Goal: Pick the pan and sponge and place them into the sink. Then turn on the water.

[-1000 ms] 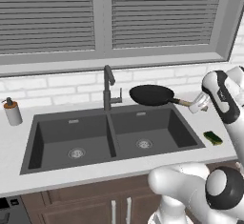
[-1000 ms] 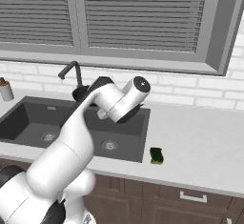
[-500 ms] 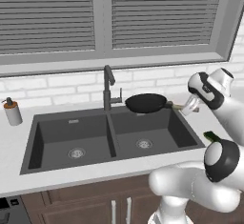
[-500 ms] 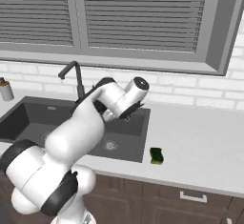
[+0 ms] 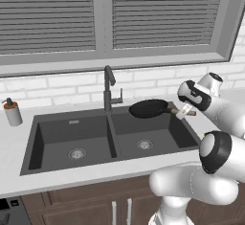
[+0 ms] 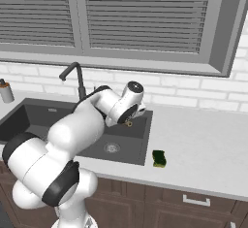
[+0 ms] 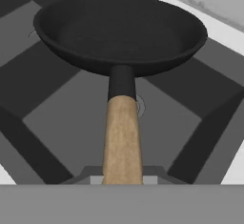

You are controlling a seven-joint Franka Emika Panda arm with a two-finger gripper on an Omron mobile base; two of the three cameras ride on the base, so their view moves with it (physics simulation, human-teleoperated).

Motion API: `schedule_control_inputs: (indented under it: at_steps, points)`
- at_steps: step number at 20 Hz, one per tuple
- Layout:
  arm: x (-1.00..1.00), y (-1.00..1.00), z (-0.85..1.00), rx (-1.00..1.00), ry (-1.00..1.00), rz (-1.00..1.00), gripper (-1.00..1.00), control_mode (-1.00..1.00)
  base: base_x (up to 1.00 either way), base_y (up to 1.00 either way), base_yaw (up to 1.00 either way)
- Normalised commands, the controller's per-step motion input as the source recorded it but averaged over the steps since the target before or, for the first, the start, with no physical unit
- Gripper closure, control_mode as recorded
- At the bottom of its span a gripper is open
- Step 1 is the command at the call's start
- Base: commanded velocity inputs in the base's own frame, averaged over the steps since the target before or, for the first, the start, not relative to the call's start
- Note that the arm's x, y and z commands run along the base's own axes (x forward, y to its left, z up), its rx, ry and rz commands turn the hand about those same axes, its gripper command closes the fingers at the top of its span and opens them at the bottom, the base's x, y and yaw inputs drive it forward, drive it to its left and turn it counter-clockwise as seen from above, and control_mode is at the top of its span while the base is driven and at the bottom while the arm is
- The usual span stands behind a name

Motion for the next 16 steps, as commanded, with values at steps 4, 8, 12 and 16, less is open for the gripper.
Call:
schedule_control_inputs:
  at_steps: [4,8,12,16]
  points:
    - [-0.01,0.01,-0.22,0.00,0.00,0.00,1.00,-1.00,0.00,0.00,0.00]
    - [0.02,0.09,-0.24,0.00,0.00,0.10,1.00,-1.00,0.00,0.00,0.00]
    - [0.30,0.15,-0.35,0.00,0.00,0.19,1.00,-1.00,0.00,0.00,0.00]
    - [0.36,0.15,-0.39,0.00,0.01,0.19,1.00,-1.00,0.00,0.00,0.00]
